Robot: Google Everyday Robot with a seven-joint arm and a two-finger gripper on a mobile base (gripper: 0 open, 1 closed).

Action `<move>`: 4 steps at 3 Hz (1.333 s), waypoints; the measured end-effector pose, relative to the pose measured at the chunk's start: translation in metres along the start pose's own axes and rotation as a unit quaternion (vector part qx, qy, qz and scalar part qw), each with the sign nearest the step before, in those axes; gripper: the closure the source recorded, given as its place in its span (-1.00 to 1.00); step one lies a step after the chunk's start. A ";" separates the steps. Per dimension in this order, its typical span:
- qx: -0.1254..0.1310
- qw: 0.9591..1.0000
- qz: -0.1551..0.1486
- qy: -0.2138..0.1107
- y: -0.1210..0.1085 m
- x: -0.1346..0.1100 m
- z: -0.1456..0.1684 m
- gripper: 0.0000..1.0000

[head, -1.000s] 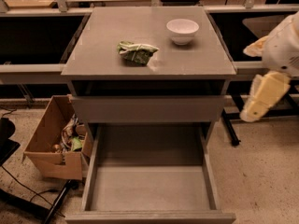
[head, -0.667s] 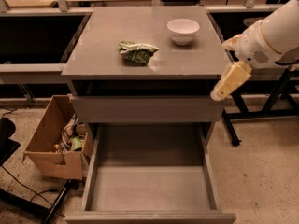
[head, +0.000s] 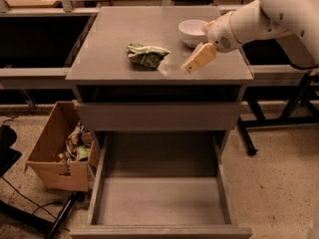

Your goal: Place green jalapeno chip bag into middle drawer

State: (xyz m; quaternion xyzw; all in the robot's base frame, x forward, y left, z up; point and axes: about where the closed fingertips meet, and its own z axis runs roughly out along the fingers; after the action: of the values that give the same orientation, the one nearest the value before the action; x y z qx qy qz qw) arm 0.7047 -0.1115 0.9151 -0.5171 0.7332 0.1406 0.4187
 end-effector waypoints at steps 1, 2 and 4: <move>-0.013 0.999 0.002 -0.041 -0.011 -0.032 0.049 -1.00; -0.029 0.998 -0.001 -0.064 -0.011 -0.057 0.083 -1.00; -0.090 0.995 -0.002 -0.033 0.018 -0.071 0.169 -0.24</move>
Offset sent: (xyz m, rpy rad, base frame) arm 0.0797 0.1244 -0.0004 0.1683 -0.0329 0.1143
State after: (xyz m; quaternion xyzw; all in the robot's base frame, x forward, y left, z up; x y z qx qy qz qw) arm 0.7765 0.0494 0.8620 -0.5490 0.7024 0.2226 0.3946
